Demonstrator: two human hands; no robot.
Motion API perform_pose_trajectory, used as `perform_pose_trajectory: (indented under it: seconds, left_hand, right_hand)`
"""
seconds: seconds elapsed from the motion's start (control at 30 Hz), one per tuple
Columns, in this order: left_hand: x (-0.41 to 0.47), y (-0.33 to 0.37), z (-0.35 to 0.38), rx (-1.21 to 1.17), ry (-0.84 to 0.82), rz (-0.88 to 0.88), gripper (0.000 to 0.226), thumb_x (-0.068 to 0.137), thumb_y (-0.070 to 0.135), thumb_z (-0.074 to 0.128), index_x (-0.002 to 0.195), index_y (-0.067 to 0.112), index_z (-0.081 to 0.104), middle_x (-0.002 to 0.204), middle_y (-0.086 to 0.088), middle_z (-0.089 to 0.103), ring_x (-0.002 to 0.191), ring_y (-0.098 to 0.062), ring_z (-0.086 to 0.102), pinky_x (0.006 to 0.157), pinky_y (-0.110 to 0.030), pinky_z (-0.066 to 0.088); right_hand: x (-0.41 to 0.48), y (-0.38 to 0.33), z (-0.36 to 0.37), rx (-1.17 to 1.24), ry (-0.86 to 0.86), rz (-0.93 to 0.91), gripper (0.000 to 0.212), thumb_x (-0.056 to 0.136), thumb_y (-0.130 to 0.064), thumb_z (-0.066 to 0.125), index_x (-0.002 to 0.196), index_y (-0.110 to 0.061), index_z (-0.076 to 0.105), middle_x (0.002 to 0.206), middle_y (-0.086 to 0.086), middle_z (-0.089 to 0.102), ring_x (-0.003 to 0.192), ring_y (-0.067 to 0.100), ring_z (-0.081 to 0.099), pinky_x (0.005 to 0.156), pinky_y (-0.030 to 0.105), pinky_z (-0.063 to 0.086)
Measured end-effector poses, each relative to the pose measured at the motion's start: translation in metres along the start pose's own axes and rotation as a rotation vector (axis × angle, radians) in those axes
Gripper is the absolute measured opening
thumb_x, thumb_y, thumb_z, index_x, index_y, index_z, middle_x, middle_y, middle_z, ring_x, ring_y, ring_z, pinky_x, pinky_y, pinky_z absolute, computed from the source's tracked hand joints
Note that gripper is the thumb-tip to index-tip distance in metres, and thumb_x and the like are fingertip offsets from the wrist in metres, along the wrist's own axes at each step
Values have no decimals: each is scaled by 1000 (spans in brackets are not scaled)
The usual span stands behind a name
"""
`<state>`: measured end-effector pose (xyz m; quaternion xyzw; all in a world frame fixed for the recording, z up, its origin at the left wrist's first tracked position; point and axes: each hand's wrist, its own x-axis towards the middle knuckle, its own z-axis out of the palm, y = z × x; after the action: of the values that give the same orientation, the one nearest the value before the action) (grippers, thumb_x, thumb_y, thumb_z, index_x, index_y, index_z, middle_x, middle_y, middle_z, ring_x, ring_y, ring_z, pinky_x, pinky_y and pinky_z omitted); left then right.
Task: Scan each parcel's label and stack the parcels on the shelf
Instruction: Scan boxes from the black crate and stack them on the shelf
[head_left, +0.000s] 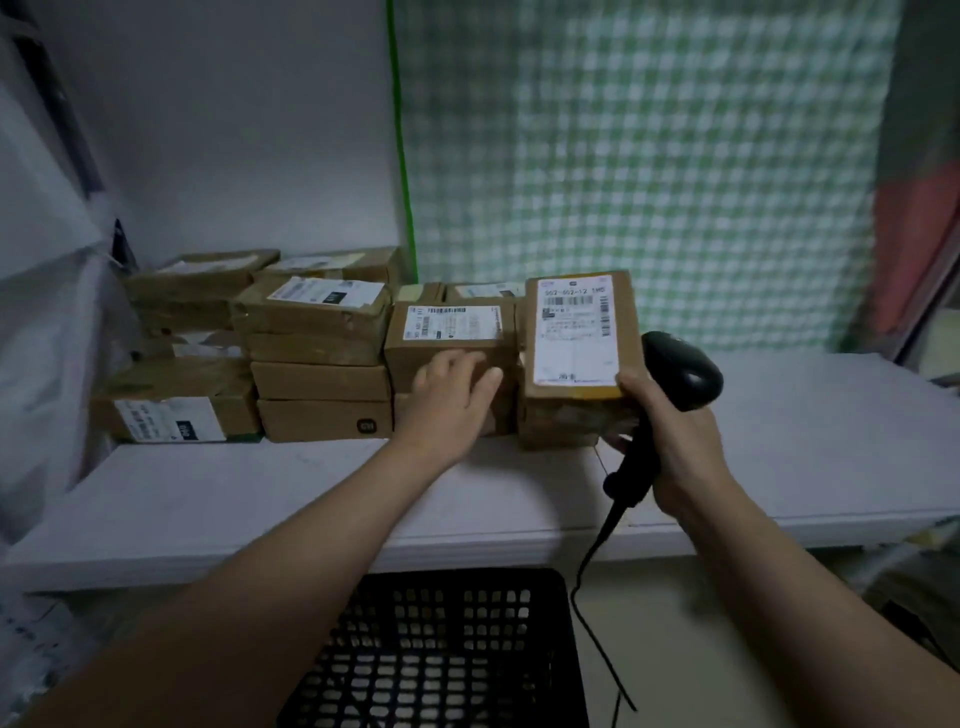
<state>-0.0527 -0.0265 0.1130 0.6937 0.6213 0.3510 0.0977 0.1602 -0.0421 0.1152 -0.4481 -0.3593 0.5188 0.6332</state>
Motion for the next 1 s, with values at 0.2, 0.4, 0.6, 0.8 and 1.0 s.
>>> perform_pose_trajectory:
  seconds: [0.2,0.4,0.6,0.8,1.0]
  left_hand:
    - [54,-23,9,557,-126,50,57,101,31,40,152,22,15,159,-12,11,147,-30,6,118,-43,8]
    - [67,-28,17,576,-131,71,54,99,32,44,149,22,26,154,-11,26,140,-30,22,114,-42,19]
    - [67,-30,20,555,-118,83,55,99,32,46,149,23,26,152,-10,27,140,-29,22,113,-43,20]
    - [47,-26,11,469,-63,108,55,98,32,46,149,22,28,151,-8,30,139,-27,23,112,-42,22]
    - [-18,-38,7,371,-34,140,50,97,30,49,145,19,39,147,-7,37,136,-25,28,109,-40,26]
  right_hand:
    - [63,-20,8,-82,34,154,42,79,-29,77,112,-8,62,101,10,71,88,27,72,68,37,61]
    - [100,-4,15,-136,43,185,38,83,-29,76,107,-4,59,94,12,65,76,26,67,64,36,61]
    - [115,13,11,-141,73,125,26,83,-30,76,86,-10,61,96,11,67,88,26,69,74,37,60]
    - [73,11,8,-331,165,-117,29,83,-28,74,107,-17,62,90,-3,65,80,11,62,67,36,58]
    - [-9,30,17,-626,-134,-199,15,79,-23,75,85,-12,65,62,0,62,59,16,61,61,30,53]
